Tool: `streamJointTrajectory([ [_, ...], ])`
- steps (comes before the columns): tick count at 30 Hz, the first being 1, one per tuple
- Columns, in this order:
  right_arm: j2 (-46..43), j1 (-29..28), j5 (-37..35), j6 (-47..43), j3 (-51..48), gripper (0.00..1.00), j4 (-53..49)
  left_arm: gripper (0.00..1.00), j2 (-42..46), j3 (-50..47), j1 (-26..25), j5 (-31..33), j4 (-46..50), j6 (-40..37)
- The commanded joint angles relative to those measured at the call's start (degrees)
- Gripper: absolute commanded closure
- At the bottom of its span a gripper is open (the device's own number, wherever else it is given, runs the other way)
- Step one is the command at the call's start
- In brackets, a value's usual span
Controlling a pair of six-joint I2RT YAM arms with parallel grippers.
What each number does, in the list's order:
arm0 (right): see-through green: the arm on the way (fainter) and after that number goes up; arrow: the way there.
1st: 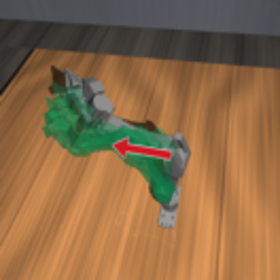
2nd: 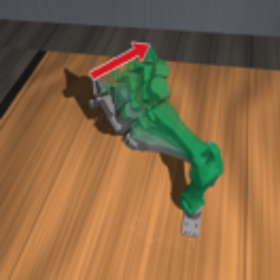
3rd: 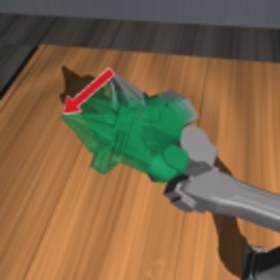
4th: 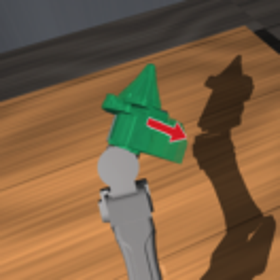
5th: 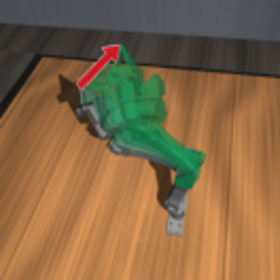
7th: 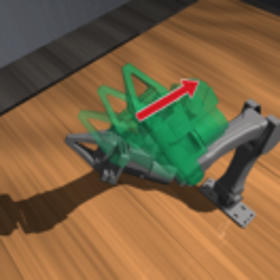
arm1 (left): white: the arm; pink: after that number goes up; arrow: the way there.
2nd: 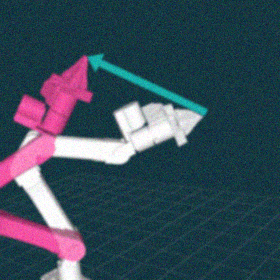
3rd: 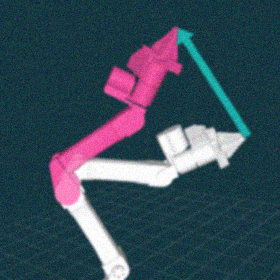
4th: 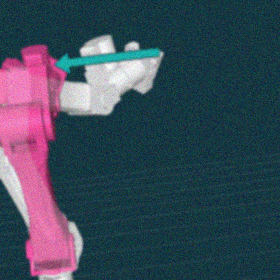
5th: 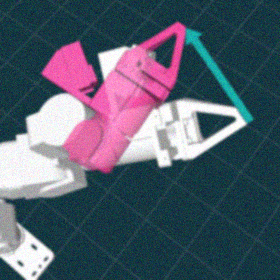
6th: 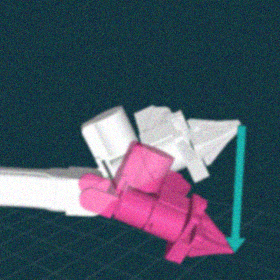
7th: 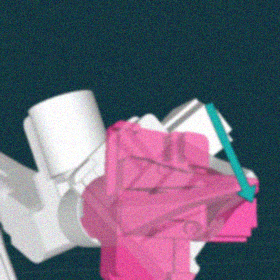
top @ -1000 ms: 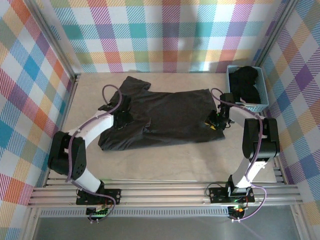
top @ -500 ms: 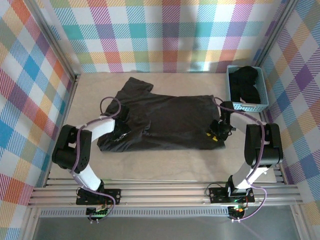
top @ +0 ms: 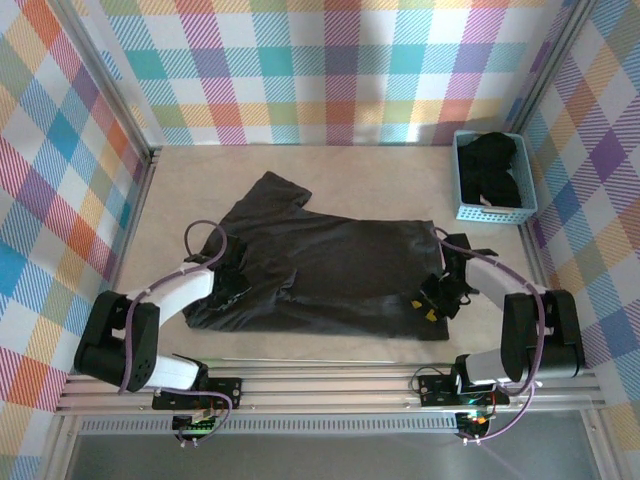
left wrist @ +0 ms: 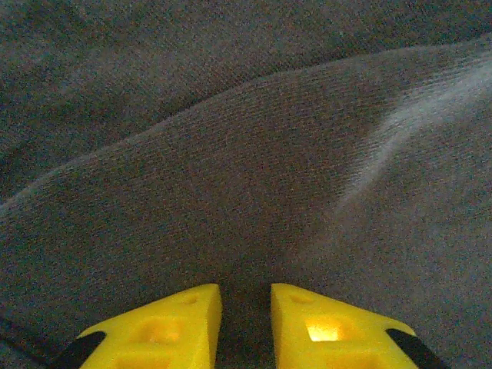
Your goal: Fold and stack the t-shirts
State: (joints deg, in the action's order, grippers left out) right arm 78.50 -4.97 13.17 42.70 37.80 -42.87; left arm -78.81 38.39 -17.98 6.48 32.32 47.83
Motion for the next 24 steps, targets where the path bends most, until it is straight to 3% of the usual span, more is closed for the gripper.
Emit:
streamJointTrajectory([
  [1,-5.4,-0.4,0.6,-0.7,1.3,0.63,-1.1,0.68,4.0,2.8,-0.6,1.0,8.7,-0.7],
  [5,-10.7,-0.4,3.7,-6.5,7.1,0.51,4.8,0.51,3.9,17.4,0.1,2.6,11.2,-6.1],
  [8,-9.7,-0.2,3.1,-10.4,11.6,0.46,10.3,0.5,-5.9,30.2,4.3,0.0,11.7,-10.6],
  [12,-0.7,1.0,6.2,-14.1,20.4,0.46,14.9,0.55,-21.0,45.9,8.0,-3.6,8.5,-15.9],
  [19,10.2,1.5,12.1,-17.4,30.8,0.46,19.8,0.57,-41.9,65.6,10.0,-5.1,-0.2,-24.1],
  [24,12.3,1.7,14.3,-17.0,32.4,0.45,20.5,0.51,-56.3,82.0,10.9,-7.1,-0.8,-25.3],
])
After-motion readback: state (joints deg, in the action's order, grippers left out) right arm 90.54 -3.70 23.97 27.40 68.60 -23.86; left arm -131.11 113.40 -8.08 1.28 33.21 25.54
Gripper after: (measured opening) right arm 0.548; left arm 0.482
